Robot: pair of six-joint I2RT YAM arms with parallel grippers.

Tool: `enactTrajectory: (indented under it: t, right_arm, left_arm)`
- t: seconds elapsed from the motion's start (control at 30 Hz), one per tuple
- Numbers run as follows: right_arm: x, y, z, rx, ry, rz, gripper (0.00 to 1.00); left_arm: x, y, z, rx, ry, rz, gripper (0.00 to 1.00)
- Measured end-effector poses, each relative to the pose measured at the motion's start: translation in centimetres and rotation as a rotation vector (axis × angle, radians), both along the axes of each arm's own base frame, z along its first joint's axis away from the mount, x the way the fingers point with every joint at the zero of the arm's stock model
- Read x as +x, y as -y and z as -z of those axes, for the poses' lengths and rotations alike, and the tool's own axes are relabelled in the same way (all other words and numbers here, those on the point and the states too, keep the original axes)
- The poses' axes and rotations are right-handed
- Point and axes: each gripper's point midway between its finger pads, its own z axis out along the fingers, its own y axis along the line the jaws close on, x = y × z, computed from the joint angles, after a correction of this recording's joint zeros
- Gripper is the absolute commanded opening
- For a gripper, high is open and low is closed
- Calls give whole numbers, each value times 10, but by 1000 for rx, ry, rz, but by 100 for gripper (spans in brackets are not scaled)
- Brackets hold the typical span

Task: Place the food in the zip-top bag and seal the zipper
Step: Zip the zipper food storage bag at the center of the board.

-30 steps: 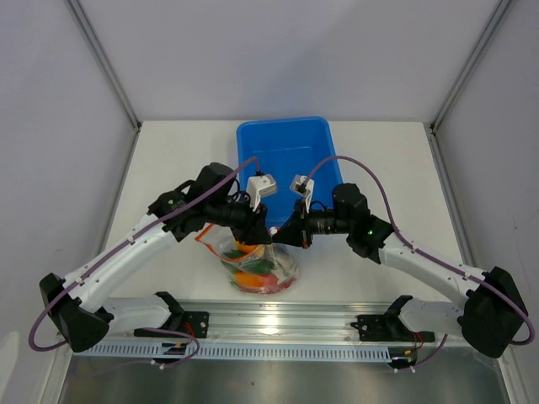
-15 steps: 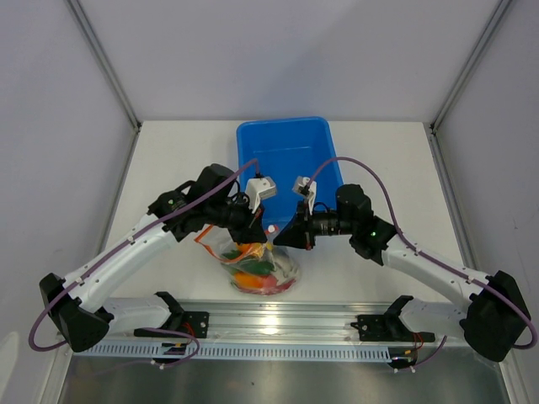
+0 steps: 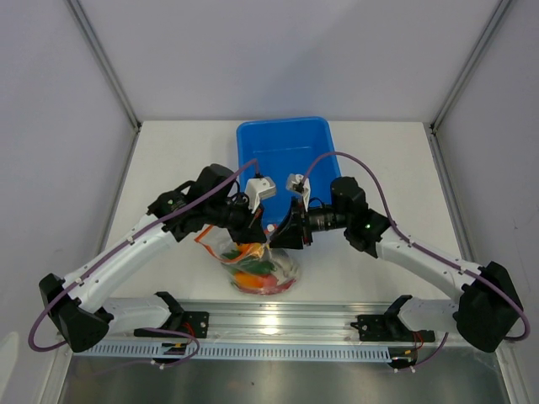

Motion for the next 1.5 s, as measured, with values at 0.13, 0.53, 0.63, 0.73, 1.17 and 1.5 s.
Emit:
enactTrajectory:
  t: [0.13, 0.53, 0.63, 0.73, 1.17, 1.5]
  right_arm:
    - [4, -4, 2, -6, -12, -12, 31]
    - [11, -8, 7, -15, -40, -11, 0]
    - [12, -8, 5, -9, -39, -7, 0]
    - [13, -8, 4, -3, -37, -4, 0]
    - [10, -5, -4, 13, -22, -6, 0]
    - [7, -6, -4, 14, -14, -17, 0]
  left_arm:
    - [-1, 0, -1, -5, 0, 4, 0]
    - [-4, -1, -7, -24, 21, 18, 21]
    - [-4, -1, -9, -29, 34, 21, 39]
    - [-4, -2, -11, -39, 45, 18, 42]
    - [-2, 10, -39, -169, 70, 36, 38]
    - [2, 17, -43, -223, 20, 48, 31]
